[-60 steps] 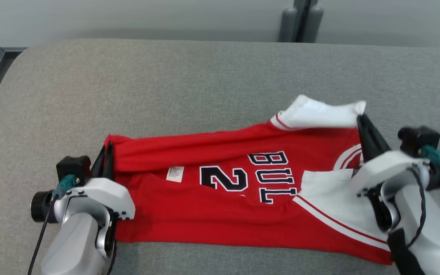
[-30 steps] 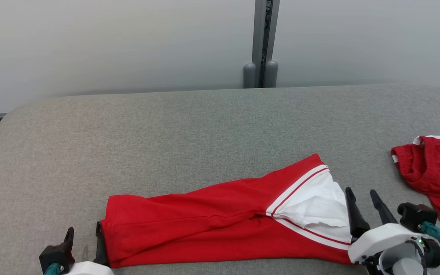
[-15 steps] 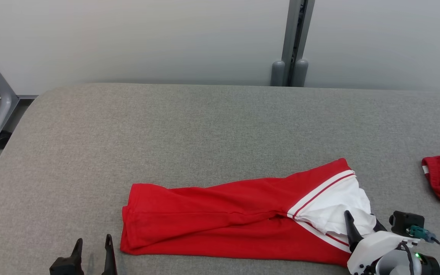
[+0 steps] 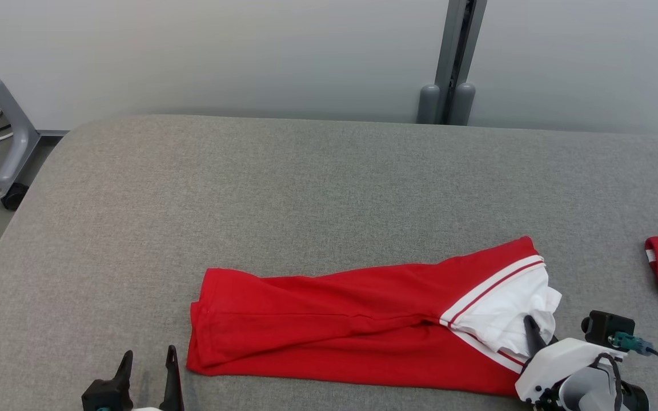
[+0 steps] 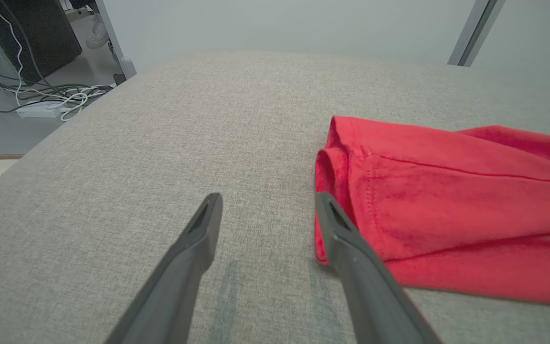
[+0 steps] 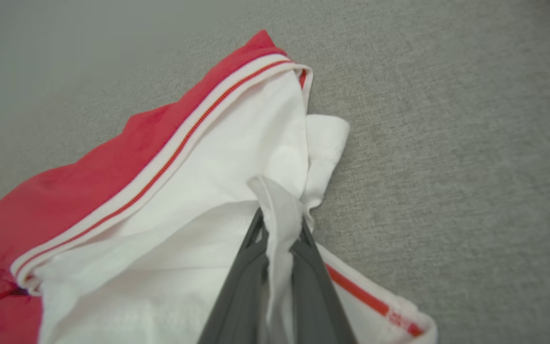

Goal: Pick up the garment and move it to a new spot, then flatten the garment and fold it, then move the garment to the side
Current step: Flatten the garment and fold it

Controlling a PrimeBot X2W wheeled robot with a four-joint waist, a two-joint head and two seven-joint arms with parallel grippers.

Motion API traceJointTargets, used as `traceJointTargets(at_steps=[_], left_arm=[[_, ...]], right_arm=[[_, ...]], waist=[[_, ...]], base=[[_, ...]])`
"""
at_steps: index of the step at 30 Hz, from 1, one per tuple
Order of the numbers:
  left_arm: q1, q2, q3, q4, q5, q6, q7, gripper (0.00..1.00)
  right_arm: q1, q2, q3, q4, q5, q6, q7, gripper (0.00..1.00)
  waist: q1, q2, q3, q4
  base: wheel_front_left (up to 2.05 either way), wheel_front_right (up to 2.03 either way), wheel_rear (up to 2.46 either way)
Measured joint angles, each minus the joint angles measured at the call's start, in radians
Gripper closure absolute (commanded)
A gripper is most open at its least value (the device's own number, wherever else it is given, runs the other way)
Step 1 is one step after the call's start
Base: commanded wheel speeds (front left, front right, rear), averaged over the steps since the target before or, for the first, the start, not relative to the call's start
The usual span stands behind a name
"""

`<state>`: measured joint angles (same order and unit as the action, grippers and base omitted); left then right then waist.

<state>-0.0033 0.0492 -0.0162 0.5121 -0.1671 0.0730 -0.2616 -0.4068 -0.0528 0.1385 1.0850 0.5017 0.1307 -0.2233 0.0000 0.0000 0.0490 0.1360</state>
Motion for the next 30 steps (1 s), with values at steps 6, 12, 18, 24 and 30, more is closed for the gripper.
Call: traceJointTargets(at_steps=[6,12,18,24,30], left_arm=[[0.000,0.000,-0.005,-0.003,-0.002,0.003,0.000,0.00],[0.007,0.000,-0.026,0.003,-0.018,0.003,0.000,0.00],[0.011,0.000,-0.064,0.010,-0.029,0.005,0.000,0.00],[0.009,-0.001,-0.115,0.016,-0.034,0.000,0.000,0.00],[-0.001,-0.001,-0.165,0.020,-0.020,-0.010,0.000,0.00]], right_arm=[[-0.019,-0.014,-0.066,0.018,-0.014,0.001,-0.033,1.00],[-0.011,-0.024,-0.091,-0.115,-0.045,0.000,-0.037,1.00],[0.054,-0.002,0.080,-0.275,0.026,0.000,-0.034,1.00],[0.106,0.004,0.294,-0.448,0.186,0.000,0.023,1.00],[0.107,0.004,0.425,-0.487,0.269,0.000,0.039,1.00]], waist=[[0.0000,0.0000,-0.017,-0.016],[0.0000,0.0000,-0.043,-0.043],[0.0000,0.0000,-0.061,-0.046],[0.0000,0.0000,-0.065,0.004],[0.0000,0.0000,-0.067,0.098]], base=[[0.00,0.00,0.00],[0.00,0.00,0.00],[0.00,0.00,0.00],[0.00,0.00,0.00],[0.00,0.00,0.00]])
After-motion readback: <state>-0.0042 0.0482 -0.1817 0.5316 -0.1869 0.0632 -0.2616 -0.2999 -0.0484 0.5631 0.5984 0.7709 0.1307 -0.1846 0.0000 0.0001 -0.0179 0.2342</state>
